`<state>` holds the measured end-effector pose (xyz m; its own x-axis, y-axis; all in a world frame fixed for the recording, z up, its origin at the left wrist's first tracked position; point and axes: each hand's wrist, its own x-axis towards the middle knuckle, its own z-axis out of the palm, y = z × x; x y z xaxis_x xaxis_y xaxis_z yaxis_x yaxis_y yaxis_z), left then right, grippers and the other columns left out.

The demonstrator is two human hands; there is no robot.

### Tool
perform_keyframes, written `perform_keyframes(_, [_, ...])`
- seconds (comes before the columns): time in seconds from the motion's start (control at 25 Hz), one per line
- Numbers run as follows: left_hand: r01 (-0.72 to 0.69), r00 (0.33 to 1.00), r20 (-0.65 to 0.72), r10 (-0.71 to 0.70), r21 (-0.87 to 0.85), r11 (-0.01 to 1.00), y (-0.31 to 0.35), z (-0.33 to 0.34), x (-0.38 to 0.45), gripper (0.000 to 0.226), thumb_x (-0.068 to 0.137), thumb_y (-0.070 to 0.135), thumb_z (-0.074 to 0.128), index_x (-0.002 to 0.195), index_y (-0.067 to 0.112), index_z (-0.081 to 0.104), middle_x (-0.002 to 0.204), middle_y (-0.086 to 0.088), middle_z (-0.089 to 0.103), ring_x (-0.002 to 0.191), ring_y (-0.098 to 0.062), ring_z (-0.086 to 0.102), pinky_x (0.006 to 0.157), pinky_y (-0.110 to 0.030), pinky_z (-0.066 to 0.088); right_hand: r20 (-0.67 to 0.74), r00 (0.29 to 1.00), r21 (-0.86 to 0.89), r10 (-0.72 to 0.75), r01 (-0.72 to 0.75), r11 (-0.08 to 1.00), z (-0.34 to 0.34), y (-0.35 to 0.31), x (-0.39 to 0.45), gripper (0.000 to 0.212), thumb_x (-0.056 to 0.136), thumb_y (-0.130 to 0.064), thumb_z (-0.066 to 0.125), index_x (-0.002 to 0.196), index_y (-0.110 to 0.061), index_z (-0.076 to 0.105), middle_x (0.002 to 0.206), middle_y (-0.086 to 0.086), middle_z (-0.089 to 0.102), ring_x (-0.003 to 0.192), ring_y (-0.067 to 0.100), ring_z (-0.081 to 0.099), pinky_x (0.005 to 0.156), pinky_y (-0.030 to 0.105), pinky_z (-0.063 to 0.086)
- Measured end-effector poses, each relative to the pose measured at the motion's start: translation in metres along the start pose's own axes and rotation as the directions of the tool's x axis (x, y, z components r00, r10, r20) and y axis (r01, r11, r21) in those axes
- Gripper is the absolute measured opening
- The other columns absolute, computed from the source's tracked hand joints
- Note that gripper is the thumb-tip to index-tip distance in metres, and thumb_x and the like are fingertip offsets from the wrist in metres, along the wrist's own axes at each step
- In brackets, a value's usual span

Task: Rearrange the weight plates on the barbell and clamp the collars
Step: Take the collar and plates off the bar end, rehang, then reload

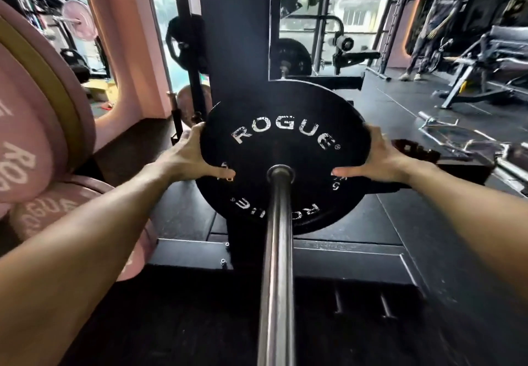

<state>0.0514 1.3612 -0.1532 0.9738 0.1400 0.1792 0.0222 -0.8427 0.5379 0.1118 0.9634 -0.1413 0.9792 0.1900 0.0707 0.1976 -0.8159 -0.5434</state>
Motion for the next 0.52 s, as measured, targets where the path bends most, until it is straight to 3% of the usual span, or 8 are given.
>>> perform_keyframes(0.12, [-0.030, 0.996, -0.087, 0.023, -0.086, 0.996, -0.014, 0.022, 0.018, 0.153, 0.027, 0.076, 0.085, 0.152, 0.028, 0.012, 0.153, -0.003, 0.030, 0.140, -0.022, 0.034, 0.116, -0.044, 0.031, -0.122, 0.989, 0.058, -0.081, 0.089, 0.994, 0.020, 0.018, 0.016, 0.127, 0.042, -0.063, 0.087, 0.139, -0.042, 0.008, 0.146, 0.008, 0.029, 0.135, 0.028, 0.036, 0.111, 0.042, 0.033])
perform_keyframes(0.24, [-0.024, 0.986, -0.168, -0.006, -0.178, 0.984, -0.019, 0.031, 0.045, 0.132, 0.038, 0.064, 0.092, 0.145, 0.021, 0.028, 0.140, 0.001, 0.048, 0.129, -0.018, 0.045, 0.107, -0.032, 0.037, -0.232, 0.973, 0.187, 0.017, 0.027, 0.982, 0.023, 0.018, 0.039, 0.128, 0.047, -0.061, 0.088, 0.143, -0.034, 0.008, 0.144, 0.005, 0.040, 0.132, 0.027, 0.043, 0.107, 0.036, 0.036])
perform_keyframes(0.32, [0.041, 0.978, -0.190, -0.083, -0.216, 0.976, -0.022, 0.035, 0.058, 0.115, 0.040, 0.066, 0.091, 0.132, 0.022, 0.039, 0.123, 0.007, 0.056, 0.117, -0.016, 0.051, 0.094, -0.027, 0.040, -0.283, 0.957, 0.200, 0.072, -0.015, 0.980, 0.025, 0.011, 0.057, 0.122, 0.045, -0.064, 0.087, 0.142, -0.021, 0.027, 0.120, -0.004, 0.052, 0.121, 0.023, 0.053, 0.095, 0.029, 0.040])
perform_keyframes(0.4, [0.091, 0.969, -0.195, -0.148, -0.275, 0.957, -0.025, 0.040, 0.065, 0.106, 0.039, 0.069, 0.089, 0.124, 0.022, 0.047, 0.117, 0.011, 0.059, 0.111, -0.012, 0.055, 0.091, -0.026, 0.043, -0.336, 0.936, 0.190, 0.110, -0.047, 0.981, 0.028, 0.006, 0.067, 0.115, 0.038, -0.068, 0.087, 0.132, -0.015, 0.046, 0.103, -0.009, 0.052, 0.110, 0.019, 0.056, 0.088, 0.026, 0.041])
perform_keyframes(0.52, [0.081, 0.962, -0.215, -0.168, -0.362, 0.929, -0.027, 0.045, 0.066, 0.102, 0.038, 0.067, 0.091, 0.123, 0.022, 0.058, 0.114, 0.008, 0.068, 0.106, -0.013, 0.064, 0.096, -0.032, 0.051, -0.364, 0.921, 0.200, 0.143, -0.073, 0.977, 0.027, 0.003, 0.069, 0.118, 0.030, -0.070, 0.087, 0.125, -0.011, 0.050, 0.118, 0.004, 0.062, 0.112, 0.024, 0.059, 0.093, 0.030, 0.046])
